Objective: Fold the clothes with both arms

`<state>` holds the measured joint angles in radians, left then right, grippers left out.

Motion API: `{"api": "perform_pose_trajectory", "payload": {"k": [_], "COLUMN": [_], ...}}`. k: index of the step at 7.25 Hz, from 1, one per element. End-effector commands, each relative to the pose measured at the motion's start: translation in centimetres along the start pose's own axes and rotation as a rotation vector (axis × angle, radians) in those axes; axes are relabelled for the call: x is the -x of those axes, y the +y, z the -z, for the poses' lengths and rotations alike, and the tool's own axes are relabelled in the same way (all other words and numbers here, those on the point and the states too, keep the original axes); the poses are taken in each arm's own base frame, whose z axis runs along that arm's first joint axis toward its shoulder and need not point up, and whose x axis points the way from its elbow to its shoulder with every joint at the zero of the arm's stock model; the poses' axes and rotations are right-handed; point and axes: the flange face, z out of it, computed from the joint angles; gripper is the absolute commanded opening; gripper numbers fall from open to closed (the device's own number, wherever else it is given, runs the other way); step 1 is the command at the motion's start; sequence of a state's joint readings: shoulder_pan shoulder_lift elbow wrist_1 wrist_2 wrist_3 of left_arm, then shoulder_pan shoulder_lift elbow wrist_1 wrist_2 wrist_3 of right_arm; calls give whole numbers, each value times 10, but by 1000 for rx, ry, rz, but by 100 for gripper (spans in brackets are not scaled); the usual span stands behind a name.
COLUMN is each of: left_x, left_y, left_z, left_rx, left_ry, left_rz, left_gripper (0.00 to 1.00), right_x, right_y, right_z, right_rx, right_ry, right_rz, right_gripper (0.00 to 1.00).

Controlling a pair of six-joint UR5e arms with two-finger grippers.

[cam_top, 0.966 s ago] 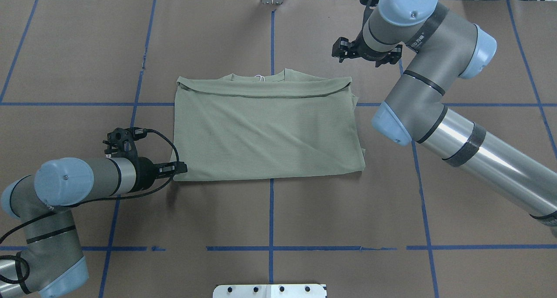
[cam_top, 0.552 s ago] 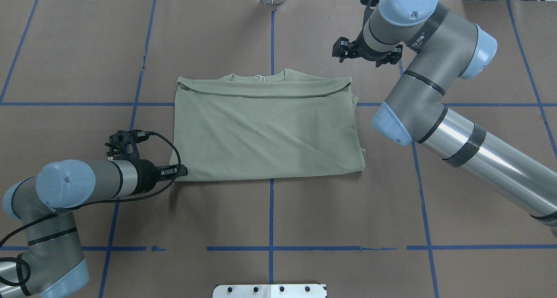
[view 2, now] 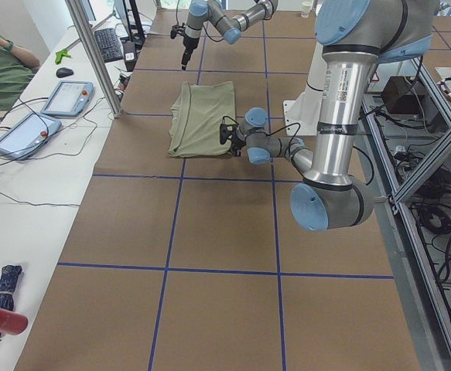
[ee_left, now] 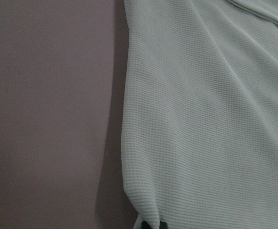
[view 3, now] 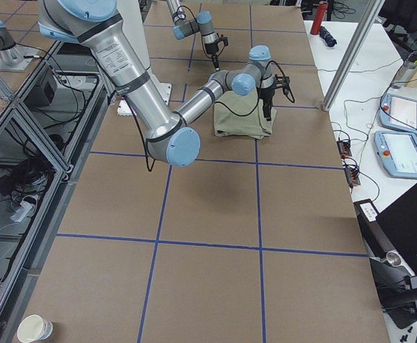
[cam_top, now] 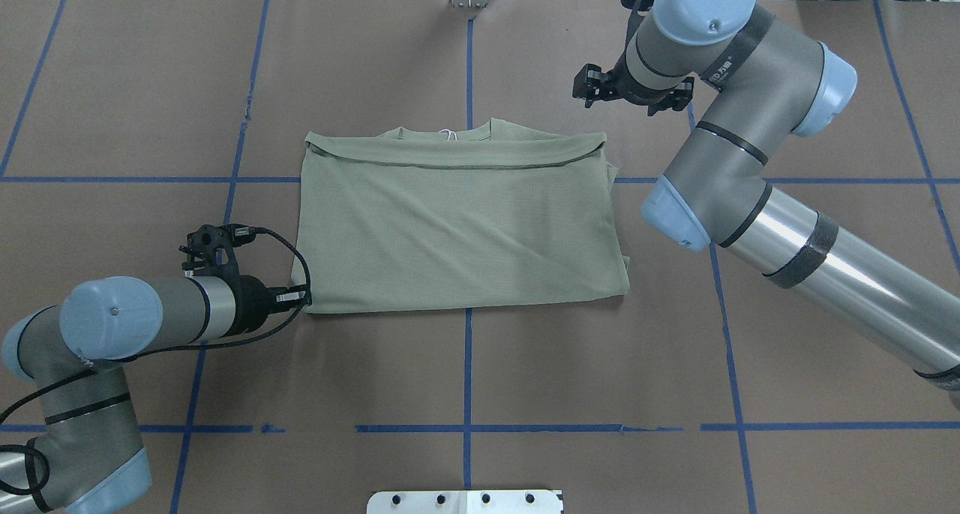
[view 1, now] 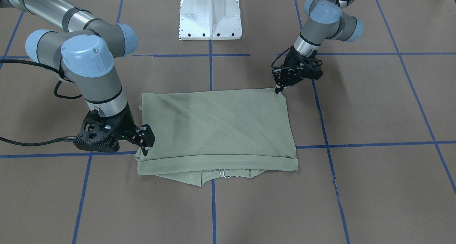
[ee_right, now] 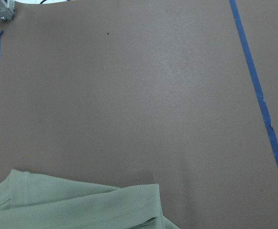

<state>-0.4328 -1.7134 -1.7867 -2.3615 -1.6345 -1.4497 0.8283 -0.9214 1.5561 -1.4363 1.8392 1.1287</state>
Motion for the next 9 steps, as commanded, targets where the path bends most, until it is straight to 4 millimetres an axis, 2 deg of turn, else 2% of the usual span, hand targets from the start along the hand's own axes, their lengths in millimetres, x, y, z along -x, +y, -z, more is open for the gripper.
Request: {"api": "perform_pose_trajectory", "payload": {"k": [1,2,3,4,5,6,7,8,9], "left_x": [1,17,41,72,69,60,40,29,20], "left_y": [-12,-51,-101,-145,-200,-258,-317,-368,-401], "left_z": [18,28,37,31,22,-4,-36,-52,-55], "left_rx": [-15,-82,-157,-203,-257,-291,-307,-314,-316], "left_ry": [6,-22,-78,-155,-194,-244,-294,-352,-389], "left_rz": [-77,-161,-235,-270,-314,-329,-319,-349,-377], "left_gripper": [0,0,0,0,0,0,0,0,0], "right_x": [0,0,1,1,1,1,2,4,6], "right_y": [0,0,1,1,1,1,1,3,6], "right_z": [0,0,0,0,0,0,1,7,15], "right_rx": [2,2,2,2,1,1,1,-4,-8], "right_ry": [0,0,-2,-2,-3,-3,-4,-16,-27], "right_rz": [1,3,3,-1,0,0,-1,-1,2], "right_gripper": [100,100,100,100,100,100,100,100,100]}}
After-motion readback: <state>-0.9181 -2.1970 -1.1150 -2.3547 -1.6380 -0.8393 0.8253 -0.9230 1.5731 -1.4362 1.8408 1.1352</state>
